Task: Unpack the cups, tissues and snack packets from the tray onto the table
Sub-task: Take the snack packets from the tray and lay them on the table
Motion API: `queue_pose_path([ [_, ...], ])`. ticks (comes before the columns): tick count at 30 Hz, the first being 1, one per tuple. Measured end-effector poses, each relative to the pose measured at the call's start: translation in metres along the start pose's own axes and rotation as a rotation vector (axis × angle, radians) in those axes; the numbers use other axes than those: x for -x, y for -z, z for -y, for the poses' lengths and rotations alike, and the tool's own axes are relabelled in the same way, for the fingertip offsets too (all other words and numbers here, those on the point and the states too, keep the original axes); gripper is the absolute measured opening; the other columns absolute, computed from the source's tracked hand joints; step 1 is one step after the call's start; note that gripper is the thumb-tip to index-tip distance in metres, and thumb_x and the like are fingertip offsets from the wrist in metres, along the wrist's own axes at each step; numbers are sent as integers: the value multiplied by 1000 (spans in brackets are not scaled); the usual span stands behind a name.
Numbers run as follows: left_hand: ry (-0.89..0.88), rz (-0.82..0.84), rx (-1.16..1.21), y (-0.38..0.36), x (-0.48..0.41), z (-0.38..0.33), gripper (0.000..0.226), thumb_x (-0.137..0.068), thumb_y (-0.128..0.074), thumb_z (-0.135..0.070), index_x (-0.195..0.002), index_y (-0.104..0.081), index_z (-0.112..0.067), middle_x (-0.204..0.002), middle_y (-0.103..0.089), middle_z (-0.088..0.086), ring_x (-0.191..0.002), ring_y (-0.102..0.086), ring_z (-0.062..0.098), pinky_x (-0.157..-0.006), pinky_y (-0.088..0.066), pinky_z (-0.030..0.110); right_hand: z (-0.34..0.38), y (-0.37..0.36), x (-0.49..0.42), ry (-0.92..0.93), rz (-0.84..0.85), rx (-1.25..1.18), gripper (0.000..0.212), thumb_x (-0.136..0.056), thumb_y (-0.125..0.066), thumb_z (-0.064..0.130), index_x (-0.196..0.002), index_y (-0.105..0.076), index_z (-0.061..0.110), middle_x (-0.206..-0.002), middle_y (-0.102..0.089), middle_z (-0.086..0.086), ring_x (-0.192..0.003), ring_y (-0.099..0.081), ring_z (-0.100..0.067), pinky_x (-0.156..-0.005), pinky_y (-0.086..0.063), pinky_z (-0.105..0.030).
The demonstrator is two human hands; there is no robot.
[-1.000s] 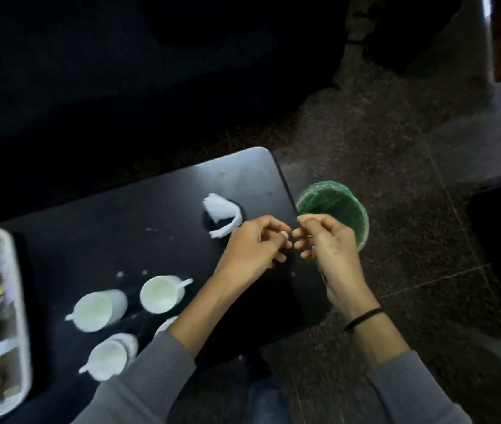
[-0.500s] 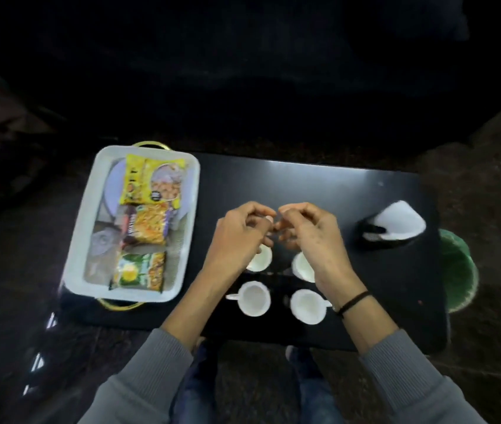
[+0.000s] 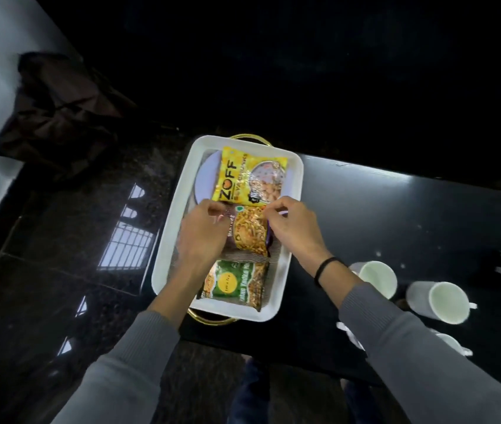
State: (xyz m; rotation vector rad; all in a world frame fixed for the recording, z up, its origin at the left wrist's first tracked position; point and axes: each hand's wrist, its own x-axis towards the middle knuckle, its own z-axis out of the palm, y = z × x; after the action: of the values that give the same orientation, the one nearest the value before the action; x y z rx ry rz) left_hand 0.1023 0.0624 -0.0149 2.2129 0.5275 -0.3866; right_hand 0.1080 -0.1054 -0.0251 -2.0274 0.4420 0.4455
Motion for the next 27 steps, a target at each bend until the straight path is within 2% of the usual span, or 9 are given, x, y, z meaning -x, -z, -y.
queue_pose_path([
  [2, 6, 5, -28, 1, -20, 8, 34, -96, -60, -26, -130, -58, -18, -117, -68, 9, -96, -68, 29, -75, -51, 35, -3, -8, -9, 52, -8, 83, 13, -97, -61, 27, -102, -70, 18, -119, -72, 1, -100, -69, -16, -65, -42, -9],
  [4, 47, 51, -7, -1, -41, 11, 53, -98, -61, -31, -145, -46, -12, -133, -61, 15, -112, -63, 34, -85, -51, 39, -5, -16, -16, 71, -20, 141, 21, -97, -62, 29, -114, -66, 19, -115, -71, -2, -96, -69, -19, -71, -51, -22],
  [7, 88, 83, -47, -9, -65, 7, 63, -96, -63, -41, -145, -43, -5, -144, -53, 15, -130, -50, 34, -104, -45, 46, -5, -21, -25, 70, -27, 165, 35, -97, -62, 31, -129, -56, 17, -119, -63, 2, -89, -61, -12, -73, -49, -24],
  [10, 93, 74, -195, -16, -77, 1, 65, -94, -57, -57, -138, -49, -9, -138, -54, 13, -132, -44, 33, -105, -41, 50, 0, -23, -35, 111, -71, 195, 31, -97, -61, 27, -125, -55, 16, -109, -63, 2, -89, -62, -15, -66, -48, -20],
  [14, 122, 93, -266, -21, -86, -3, 68, -88, -59, -67, -134, -55, -18, -134, -51, 16, -127, -47, 37, -104, -44, 47, 11, -28, -42, 150, -79, 279, 28, -97, -58, 21, -124, -56, 18, -110, -65, -3, -93, -65, -24, -80, -58, -46],
  [18, 163, 106, -55, -25, -95, 1, 64, -77, -71, -69, -121, -69, -23, -125, -61, 10, -117, -57, 30, -96, -53, 44, 16, -31, -45, 161, -67, 306, 25, -96, -58, 22, -121, -58, 20, -103, -65, -4, -85, -64, -23, -76, -59, -46],
  [22, 80, 100, 415, -26, -90, 0, 30, -77, -85, -41, -95, -76, -19, -75, -79, 1, -70, -78, 21, -64, -61, 29, 15, -27, -50, 145, -74, 264, 26, -99, -52, 16, -123, -59, 25, -104, -68, -2, -72, -64, -21, -68, -60, -46],
  [25, 34, 113, 585, -30, -82, -9, 28, -81, -83, -28, -99, -68, -12, -75, -78, 13, -61, -76, 32, -65, -63, 38, 17, -23, -50, 144, -86, 242, 28, -102, -49, 18, -126, -58, 28, -111, -70, -2, -70, -63, -19, -65, -59, -43],
  [27, -19, 81, 655, -32, -77, -13, 26, -84, -81, -22, -100, -66, -8, -74, -78, 7, -57, -74, 24, -56, -59, 28, 20, -21, -49, 149, -86, 219, 24, -103, -51, 21, -126, -57, 27, -114, -69, -2, -78, -69, -20, -71, -62, -44],
])
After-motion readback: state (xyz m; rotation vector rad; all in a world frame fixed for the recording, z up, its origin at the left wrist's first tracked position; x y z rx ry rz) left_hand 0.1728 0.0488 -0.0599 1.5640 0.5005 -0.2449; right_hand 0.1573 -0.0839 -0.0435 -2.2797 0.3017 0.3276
